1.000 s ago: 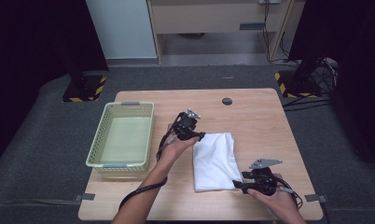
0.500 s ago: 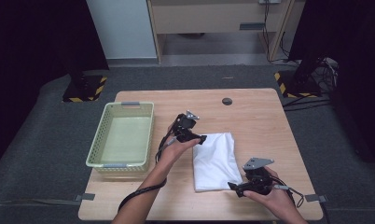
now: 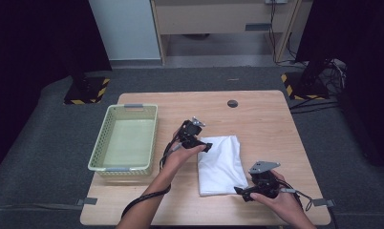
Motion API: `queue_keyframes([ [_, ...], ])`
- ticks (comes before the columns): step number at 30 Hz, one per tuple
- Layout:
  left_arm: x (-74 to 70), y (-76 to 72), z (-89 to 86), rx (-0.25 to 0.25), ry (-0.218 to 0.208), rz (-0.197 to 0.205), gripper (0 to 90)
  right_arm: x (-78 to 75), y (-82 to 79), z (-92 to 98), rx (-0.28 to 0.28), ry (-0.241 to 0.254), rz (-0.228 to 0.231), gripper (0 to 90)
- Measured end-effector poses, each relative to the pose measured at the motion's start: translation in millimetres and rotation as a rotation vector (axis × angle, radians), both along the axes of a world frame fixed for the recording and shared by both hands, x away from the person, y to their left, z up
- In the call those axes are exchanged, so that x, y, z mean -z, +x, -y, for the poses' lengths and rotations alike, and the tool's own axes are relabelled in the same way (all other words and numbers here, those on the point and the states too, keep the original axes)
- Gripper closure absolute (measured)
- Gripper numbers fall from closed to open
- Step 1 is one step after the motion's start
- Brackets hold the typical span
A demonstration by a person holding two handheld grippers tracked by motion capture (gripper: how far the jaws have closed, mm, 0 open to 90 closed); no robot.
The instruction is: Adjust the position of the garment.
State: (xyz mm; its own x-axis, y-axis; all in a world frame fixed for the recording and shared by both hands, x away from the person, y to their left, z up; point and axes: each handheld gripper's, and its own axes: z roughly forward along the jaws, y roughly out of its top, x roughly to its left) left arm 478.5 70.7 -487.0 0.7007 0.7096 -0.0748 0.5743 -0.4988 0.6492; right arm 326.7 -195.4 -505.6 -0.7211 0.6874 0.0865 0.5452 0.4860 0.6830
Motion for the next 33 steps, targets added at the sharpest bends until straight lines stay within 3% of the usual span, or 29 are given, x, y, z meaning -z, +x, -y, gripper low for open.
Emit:
queue_keyframes([
  [11, 18.2, 4.0, 5.9, 0.009, 0.002, -0.012, 13.0, 4.7, -0.9, 0.3, -0.025, -0.018, 0.006, 13.0],
  [15, 23.3, 6.1, 7.5, 0.006, 0.004, 0.001, 14.1, 6.5, -1.5, 1.1, -0.03, -0.016, 0.005, 13.2],
  [22, 31.2, 14.1, 2.2, -0.025, 0.009, 0.005, 14.3, 10.1, -2.3, 2.6, -0.039, -0.018, 0.005, 13.2],
  [33, 35.8, 13.9, 8.1, 0.01, 0.026, 0.002, 19.0, 15.9, -4.0, -4.6, -0.08, -0.046, 0.017, 13.2],
])
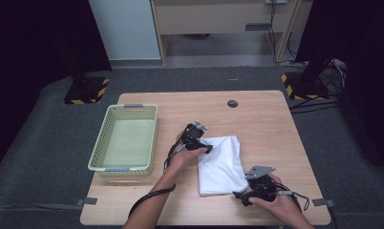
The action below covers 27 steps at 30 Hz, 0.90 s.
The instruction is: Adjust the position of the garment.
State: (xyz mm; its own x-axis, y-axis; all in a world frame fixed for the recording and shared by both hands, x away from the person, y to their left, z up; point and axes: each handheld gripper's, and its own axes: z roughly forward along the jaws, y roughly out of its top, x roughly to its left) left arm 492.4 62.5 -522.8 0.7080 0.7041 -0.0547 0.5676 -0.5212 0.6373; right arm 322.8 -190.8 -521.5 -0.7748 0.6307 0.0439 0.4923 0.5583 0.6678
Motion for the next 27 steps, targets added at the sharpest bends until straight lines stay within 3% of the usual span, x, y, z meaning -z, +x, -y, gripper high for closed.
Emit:
queue_keyframes([
  [13, -3.9, -7.8, 5.5, 0.037, -0.01, 0.001, 46.7, 4.5, 8.8, -5.1, -0.022, -0.036, 0.016, 14.9],
  [19, -4.9, -9.4, 7.6, 0.056, -0.017, -0.008, 58.0, 1.9, 13.5, -6.9, -0.06, -0.031, 0.019, 29.4],
  [27, -4.2, -11.5, 7.8, 0.056, -0.031, -0.005, 63.2, -0.8, 16.1, -7.0, -0.084, -0.03, 0.02, 45.0],
])
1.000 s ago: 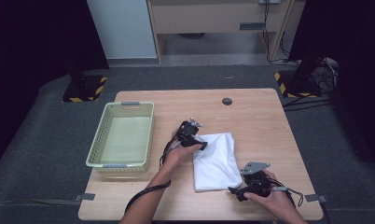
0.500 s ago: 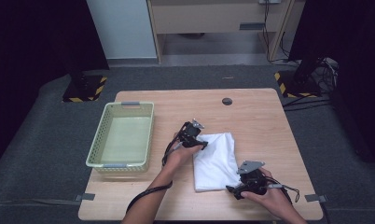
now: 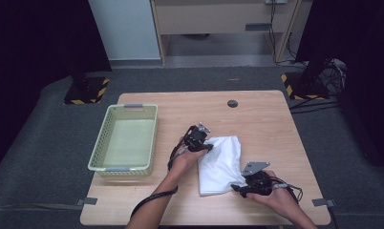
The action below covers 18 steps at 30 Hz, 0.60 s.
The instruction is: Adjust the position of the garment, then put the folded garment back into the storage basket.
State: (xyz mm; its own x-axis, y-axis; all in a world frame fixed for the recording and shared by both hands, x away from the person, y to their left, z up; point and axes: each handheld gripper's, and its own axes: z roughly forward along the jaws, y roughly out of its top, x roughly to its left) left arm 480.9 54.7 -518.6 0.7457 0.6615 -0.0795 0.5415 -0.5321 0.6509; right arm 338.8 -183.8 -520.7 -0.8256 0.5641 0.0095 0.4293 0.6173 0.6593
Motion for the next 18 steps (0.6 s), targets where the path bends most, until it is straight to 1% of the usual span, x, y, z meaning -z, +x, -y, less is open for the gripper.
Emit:
queue_keyframes([
  [6, -0.3, -0.8, 1.1, 0.005, 0.004, 0.004, 65.2, -0.9, -0.2, 0.0, -0.005, -0.005, -0.002, 48.2],
  [8, -0.2, -1.2, 1.5, 0.004, 0.003, 0.007, 65.2, -1.0, -0.4, 0.1, -0.006, -0.005, -0.001, 50.6],
  [10, -0.1, -1.4, 1.6, 0.008, 0.001, 0.005, 66.2, -1.0, -0.4, 0.4, -0.008, 0.0, 0.0, 56.1],
  [11, -0.2, -1.7, 1.8, 0.01, -0.001, 0.004, 67.4, -0.8, -0.3, 0.5, -0.011, 0.004, 0.003, 60.9],
  [14, -0.6, -2.8, 3.1, 0.017, -0.003, -0.001, 72.5, -0.6, 0.3, 0.0, -0.016, 0.015, 0.006, 71.2],
  [16, -1.0, -3.6, 4.2, 0.021, -0.004, 0.002, 76.1, -0.1, 1.0, -0.4, -0.016, 0.023, 0.008, 75.2],
  [18, -1.2, -3.8, 4.9, 0.022, -0.003, 0.003, 77.7, 0.5, 1.4, -0.5, -0.02, 0.032, 0.008, 77.6],
])
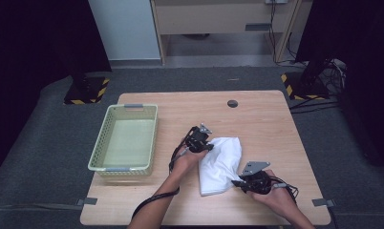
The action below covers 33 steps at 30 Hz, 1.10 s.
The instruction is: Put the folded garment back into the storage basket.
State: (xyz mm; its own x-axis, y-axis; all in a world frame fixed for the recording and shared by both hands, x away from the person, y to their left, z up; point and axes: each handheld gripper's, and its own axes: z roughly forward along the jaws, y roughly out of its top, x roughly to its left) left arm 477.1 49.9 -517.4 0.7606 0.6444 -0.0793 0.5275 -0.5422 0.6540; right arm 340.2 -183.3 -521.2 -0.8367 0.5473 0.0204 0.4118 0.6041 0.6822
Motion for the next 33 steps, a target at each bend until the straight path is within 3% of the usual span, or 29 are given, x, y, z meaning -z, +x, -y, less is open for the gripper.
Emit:
queue_keyframes([
  [5, -0.9, -0.1, -0.1, -0.002, 0.005, 0.012, 79.4, -0.1, 1.5, 0.6, -0.012, 0.014, 0.0, 79.4],
  [11, -4.4, -0.9, -1.9, -0.015, -0.01, 0.024, 80.0, -0.7, 2.5, 2.8, -0.016, 0.072, 0.002, 80.5],
  [20, -14.4, -2.7, -1.8, -0.004, -0.008, 0.043, 80.2, -4.0, 5.5, 4.1, -0.007, 0.124, -0.016, 80.9],
  [33, -25.1, -5.1, -1.9, 0.006, -0.005, 0.055, 80.4, -11.4, 5.7, 3.2, -0.023, 0.181, -0.003, 81.2],
])
